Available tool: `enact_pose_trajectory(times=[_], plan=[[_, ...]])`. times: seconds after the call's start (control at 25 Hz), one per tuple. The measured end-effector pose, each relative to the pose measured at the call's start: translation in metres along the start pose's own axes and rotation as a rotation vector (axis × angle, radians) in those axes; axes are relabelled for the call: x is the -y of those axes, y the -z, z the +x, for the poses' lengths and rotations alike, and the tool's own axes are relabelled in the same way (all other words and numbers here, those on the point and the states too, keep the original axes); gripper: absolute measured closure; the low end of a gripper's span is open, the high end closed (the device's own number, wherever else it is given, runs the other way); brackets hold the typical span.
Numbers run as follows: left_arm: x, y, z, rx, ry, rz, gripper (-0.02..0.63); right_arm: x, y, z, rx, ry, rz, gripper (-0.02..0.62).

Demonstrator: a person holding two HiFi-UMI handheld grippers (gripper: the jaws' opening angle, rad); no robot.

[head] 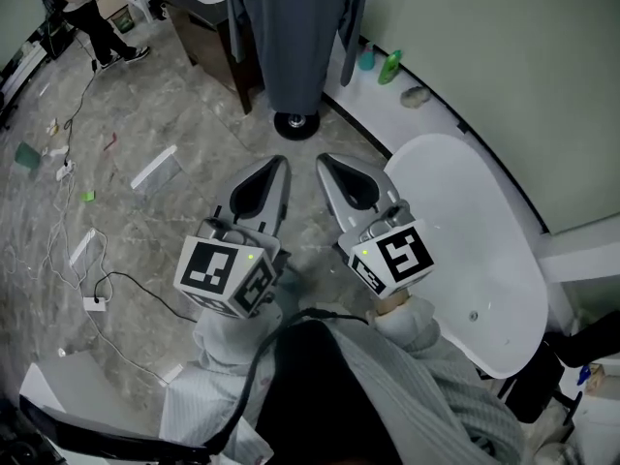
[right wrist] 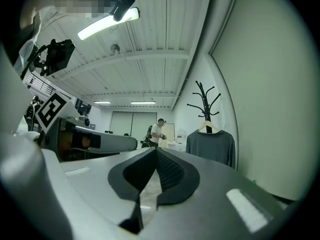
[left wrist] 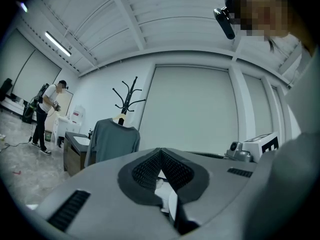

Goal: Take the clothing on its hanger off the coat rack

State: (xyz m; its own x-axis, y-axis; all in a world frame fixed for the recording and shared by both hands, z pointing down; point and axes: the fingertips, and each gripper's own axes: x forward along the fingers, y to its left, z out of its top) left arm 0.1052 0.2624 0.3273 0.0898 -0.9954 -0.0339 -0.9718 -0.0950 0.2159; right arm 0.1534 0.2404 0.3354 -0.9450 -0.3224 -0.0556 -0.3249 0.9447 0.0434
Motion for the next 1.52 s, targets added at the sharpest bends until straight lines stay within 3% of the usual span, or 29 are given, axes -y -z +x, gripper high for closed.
enact_pose_trajectory(times=[0.32, 0.68, 0.84, 1.28, 1.52], plan=[[-0.112, -0.040, 0.070, -0.026, 0.091, 0.031, 0.601, 0.036, -0.006, 0.138, 0.019, 0.084, -0.010, 0.594], [-0.214, -0.020, 0.162, -0.073, 0.074, -0.032, 0.601, 0.122, 0.041, 0.234, -0.056, 0.148, 0.035, 0.594], [-0.255, -0.019, 0.221, -0.073, 0.073, -0.018, 0.601, 0.177, 0.052, 0.284, -0.043, 0.165, 0.028, 0.594], [-0.331, -0.094, 0.422, -0.003, 0.059, 0.083, 0.601, 0.365, 0.001, 0.410, 0.041, 0.203, -0.048, 0.594], [-0.354, -0.117, 0.473, 0.031, 0.070, 0.083, 0.601, 0.411, -0.010, 0.435, 0.044, 0.242, -0.124, 0.594]])
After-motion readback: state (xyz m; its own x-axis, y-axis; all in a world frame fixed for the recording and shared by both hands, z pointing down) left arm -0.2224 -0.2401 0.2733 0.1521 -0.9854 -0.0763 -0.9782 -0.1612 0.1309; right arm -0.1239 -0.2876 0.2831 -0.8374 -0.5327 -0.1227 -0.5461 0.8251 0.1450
